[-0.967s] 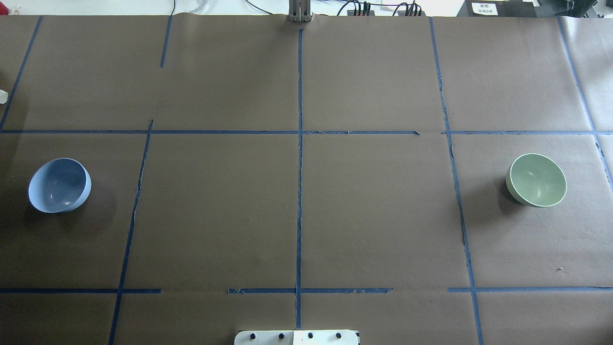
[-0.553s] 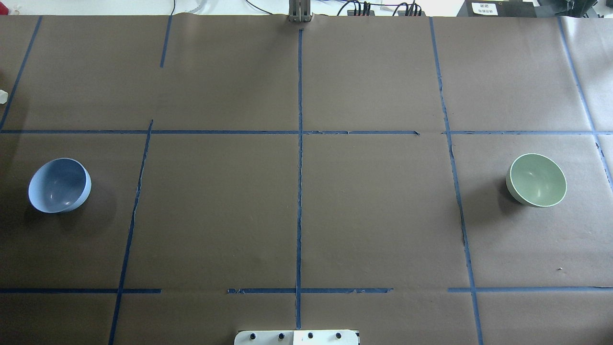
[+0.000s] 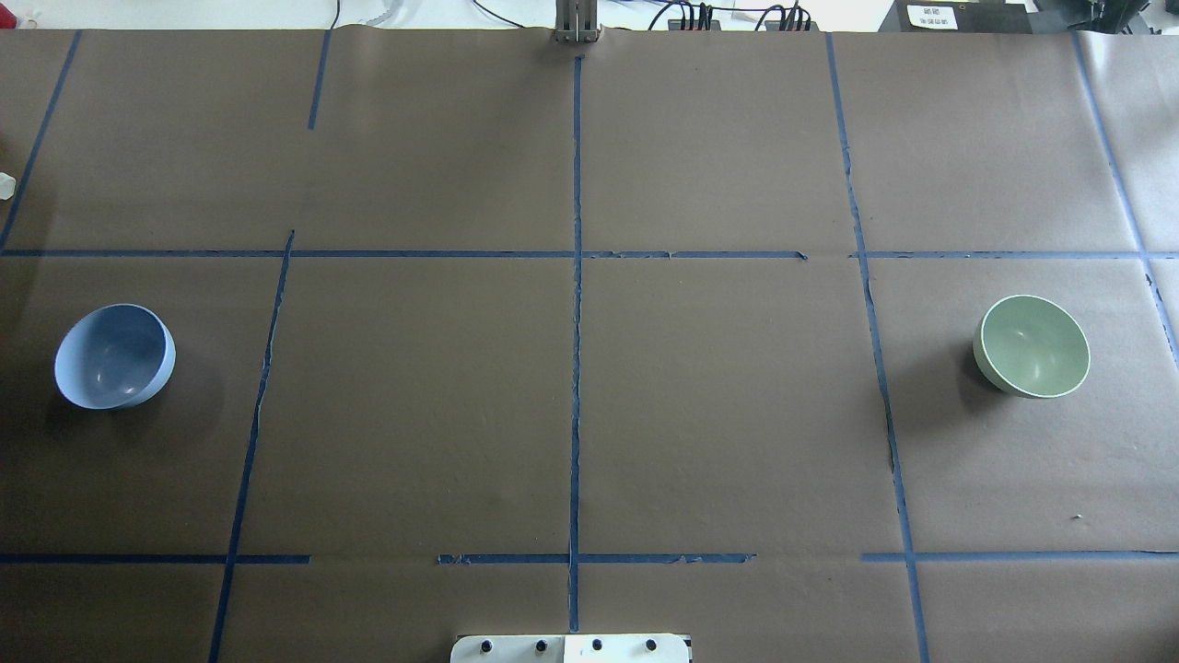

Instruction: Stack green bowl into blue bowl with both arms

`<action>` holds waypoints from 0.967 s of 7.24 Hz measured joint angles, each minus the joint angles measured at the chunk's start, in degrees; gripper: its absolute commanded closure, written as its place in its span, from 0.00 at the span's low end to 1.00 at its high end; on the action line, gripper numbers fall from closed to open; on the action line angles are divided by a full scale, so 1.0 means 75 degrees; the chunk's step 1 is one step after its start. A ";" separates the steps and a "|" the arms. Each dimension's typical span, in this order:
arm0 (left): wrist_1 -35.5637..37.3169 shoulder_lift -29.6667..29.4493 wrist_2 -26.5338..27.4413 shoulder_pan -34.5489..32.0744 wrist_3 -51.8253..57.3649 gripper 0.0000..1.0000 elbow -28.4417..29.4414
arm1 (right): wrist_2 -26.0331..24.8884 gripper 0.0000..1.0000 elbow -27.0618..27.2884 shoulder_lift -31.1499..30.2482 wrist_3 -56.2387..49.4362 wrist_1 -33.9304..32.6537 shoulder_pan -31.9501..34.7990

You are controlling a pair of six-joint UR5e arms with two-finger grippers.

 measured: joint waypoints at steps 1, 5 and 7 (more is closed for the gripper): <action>-0.1169 0.0192 0.0010 0.0637 -0.1479 0.00 -0.0021 | -0.0002 0.00 0.0008 0.0000 0.0019 -0.0005 -0.0010; -0.3223 0.0385 0.1142 0.2835 -0.4627 0.03 0.0097 | 0.0010 0.00 0.0019 0.0014 0.0032 -0.0023 -0.0106; -0.3306 0.0388 0.1553 0.3366 -0.4964 0.03 0.0145 | 0.0004 0.00 -0.0003 0.0045 0.0033 -0.0012 -0.0126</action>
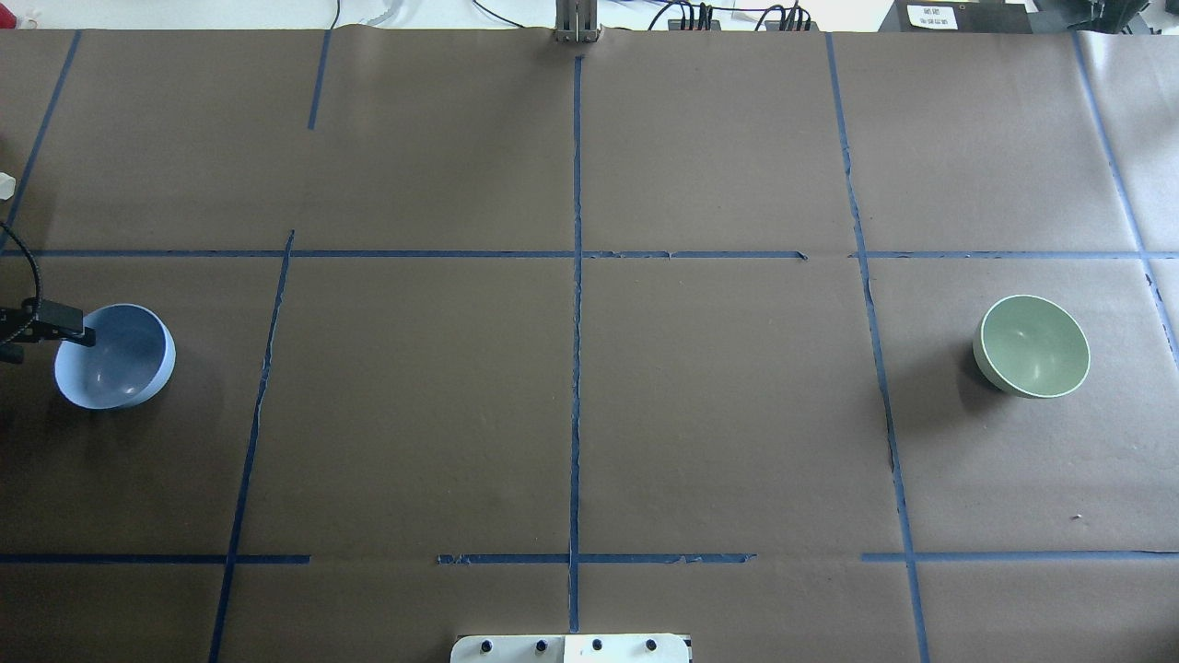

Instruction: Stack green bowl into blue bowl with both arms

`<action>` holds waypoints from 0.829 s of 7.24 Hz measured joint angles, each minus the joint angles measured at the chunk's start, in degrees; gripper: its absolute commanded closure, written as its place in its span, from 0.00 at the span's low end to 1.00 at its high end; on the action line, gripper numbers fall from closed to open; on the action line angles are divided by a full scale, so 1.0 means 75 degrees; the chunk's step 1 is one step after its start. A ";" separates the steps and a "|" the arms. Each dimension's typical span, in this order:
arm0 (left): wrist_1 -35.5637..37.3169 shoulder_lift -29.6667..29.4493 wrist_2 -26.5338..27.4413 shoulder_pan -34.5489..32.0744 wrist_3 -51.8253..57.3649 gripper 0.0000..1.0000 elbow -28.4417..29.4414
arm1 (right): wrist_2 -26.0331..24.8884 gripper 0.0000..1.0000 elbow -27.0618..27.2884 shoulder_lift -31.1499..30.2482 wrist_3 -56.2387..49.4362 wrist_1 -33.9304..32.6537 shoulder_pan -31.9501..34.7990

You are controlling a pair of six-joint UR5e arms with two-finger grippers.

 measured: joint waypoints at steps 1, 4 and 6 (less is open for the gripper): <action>-0.0003 0.0001 0.0051 0.0152 -0.0026 0.12 0.0094 | -0.0002 0.00 -0.0004 0.0008 0.0003 0.0001 -0.0004; 0.0008 -0.0003 0.0087 0.0355 -0.0035 0.93 0.0277 | 0.0006 0.00 0.0013 0.0014 0.0011 0.0008 -0.0005; 0.0028 0.0000 0.0045 0.0358 -0.0029 1.00 0.0223 | 0.0015 0.00 0.0000 0.0001 0.0010 0.0001 -0.0006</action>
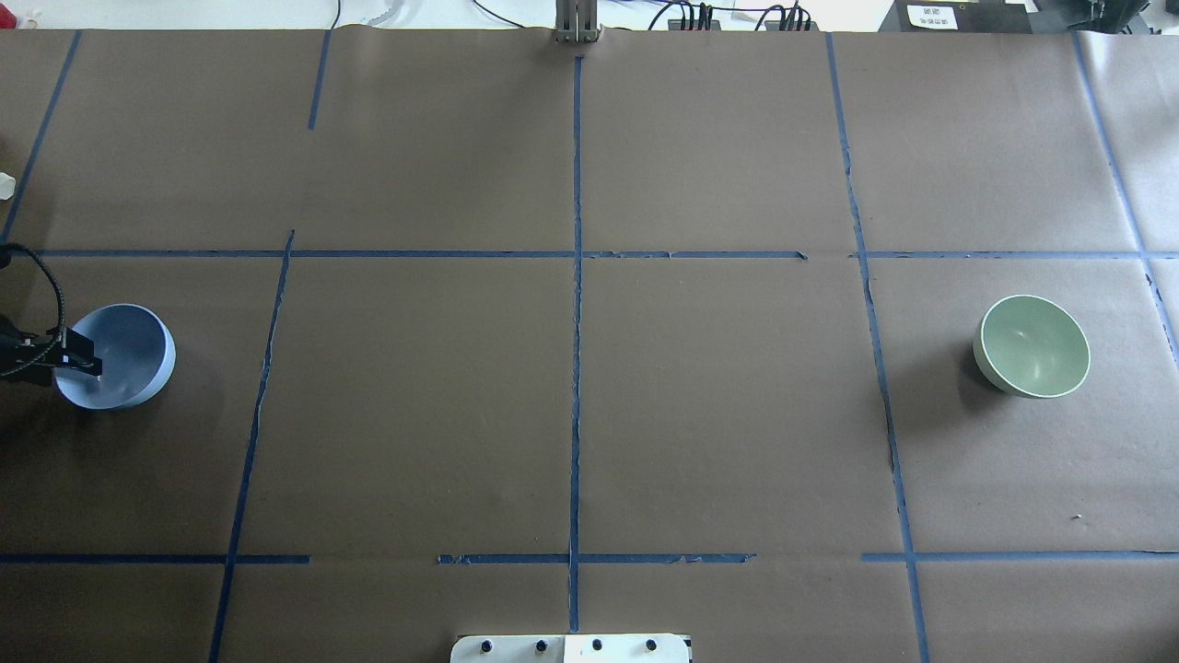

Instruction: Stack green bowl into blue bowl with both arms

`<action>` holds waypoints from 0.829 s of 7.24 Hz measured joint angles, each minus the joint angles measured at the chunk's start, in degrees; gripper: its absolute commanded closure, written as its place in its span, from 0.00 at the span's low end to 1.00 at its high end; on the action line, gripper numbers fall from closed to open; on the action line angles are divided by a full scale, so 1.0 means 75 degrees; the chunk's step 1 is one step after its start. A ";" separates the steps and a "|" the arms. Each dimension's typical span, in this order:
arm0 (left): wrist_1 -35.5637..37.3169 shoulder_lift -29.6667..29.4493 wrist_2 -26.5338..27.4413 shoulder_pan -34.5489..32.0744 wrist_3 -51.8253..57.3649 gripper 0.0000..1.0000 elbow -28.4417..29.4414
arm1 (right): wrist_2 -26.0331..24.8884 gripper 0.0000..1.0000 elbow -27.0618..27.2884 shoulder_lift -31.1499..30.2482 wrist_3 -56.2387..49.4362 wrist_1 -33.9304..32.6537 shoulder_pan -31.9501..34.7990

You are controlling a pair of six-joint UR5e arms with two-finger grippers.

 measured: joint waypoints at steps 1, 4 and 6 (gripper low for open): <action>0.0013 -0.0002 -0.0033 -0.0006 -0.0013 1.00 -0.0059 | 0.0003 0.00 -0.0016 -0.0013 -0.0006 -0.0003 0.0000; 0.0986 -0.0322 -0.0670 -0.0057 -0.0535 1.00 -0.1233 | -0.0028 0.00 -0.0114 -0.0005 -0.0013 0.0006 0.0003; 0.2924 -0.1722 -0.0764 0.0021 -0.1338 1.00 -0.1986 | -0.0045 0.00 -0.0180 0.0009 -0.0010 0.0007 0.0001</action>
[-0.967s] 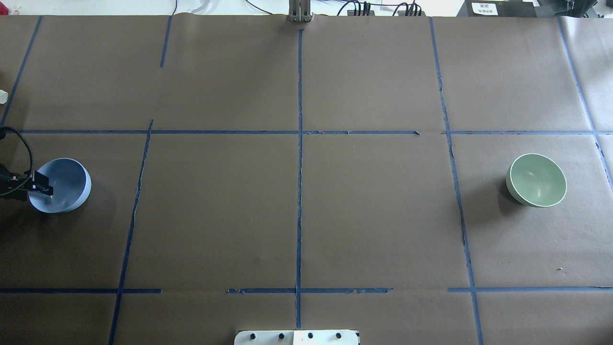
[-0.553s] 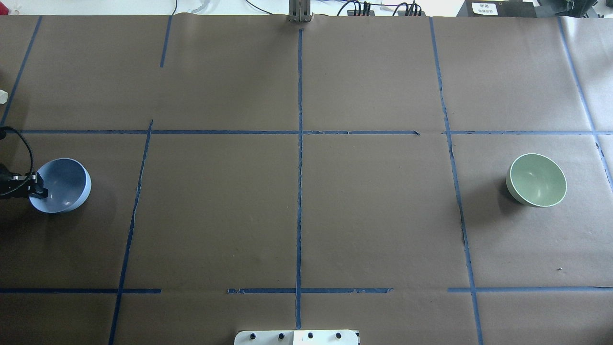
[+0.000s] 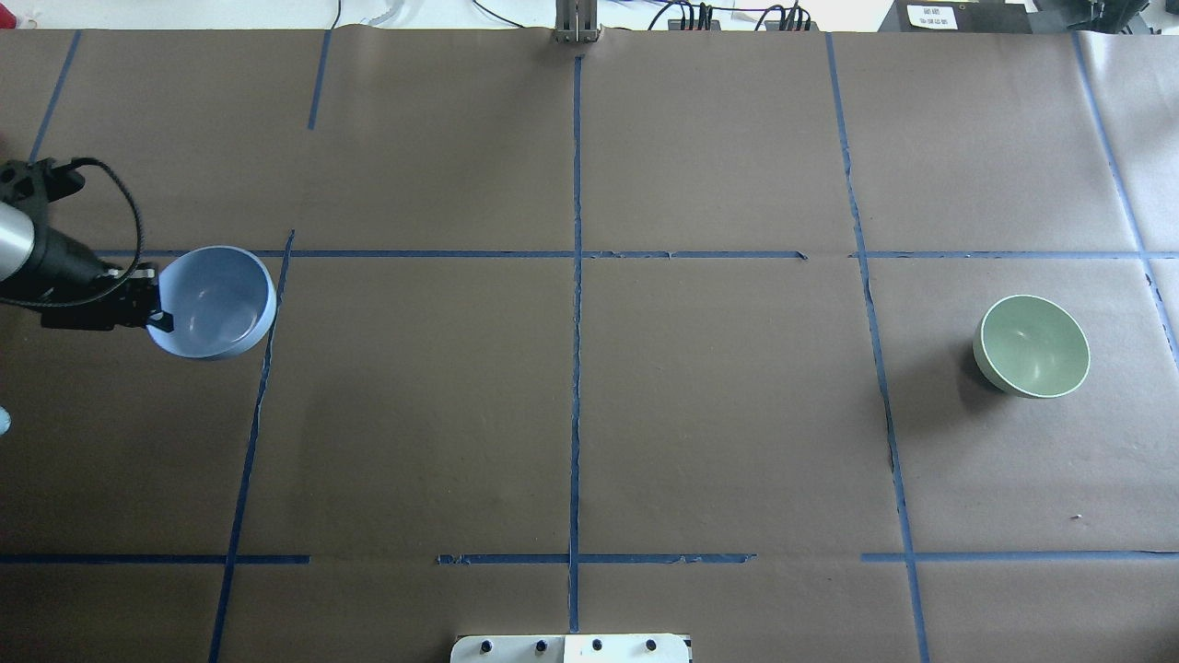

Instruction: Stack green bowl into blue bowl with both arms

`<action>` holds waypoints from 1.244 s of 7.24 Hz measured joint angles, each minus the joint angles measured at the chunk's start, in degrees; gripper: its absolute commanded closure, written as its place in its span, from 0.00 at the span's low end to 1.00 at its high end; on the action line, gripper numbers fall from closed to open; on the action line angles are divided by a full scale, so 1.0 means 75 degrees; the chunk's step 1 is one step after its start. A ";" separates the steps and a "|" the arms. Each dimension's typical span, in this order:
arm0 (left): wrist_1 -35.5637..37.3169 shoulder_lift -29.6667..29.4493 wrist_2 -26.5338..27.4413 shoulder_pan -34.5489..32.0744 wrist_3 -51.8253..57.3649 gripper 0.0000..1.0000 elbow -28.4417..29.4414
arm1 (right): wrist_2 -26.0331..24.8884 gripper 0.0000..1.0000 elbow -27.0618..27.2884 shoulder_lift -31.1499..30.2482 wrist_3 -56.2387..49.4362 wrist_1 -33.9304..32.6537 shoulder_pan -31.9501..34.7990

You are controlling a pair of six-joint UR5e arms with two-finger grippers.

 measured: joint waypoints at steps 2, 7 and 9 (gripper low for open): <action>0.0930 -0.1736 0.0748 0.1049 -0.1652 1.00 0.0122 | 0.0023 0.00 -0.0033 0.0004 0.0018 0.0000 -0.0001; 0.0677 -0.4604 0.2799 0.3198 -0.3582 0.54 0.2482 | 0.0034 0.00 -0.0005 0.0035 0.0009 0.0000 0.0001; 0.0475 -0.4626 0.2825 0.3301 -0.3486 0.00 0.2611 | 0.0037 0.00 -0.0024 0.0038 0.0011 0.0000 0.0002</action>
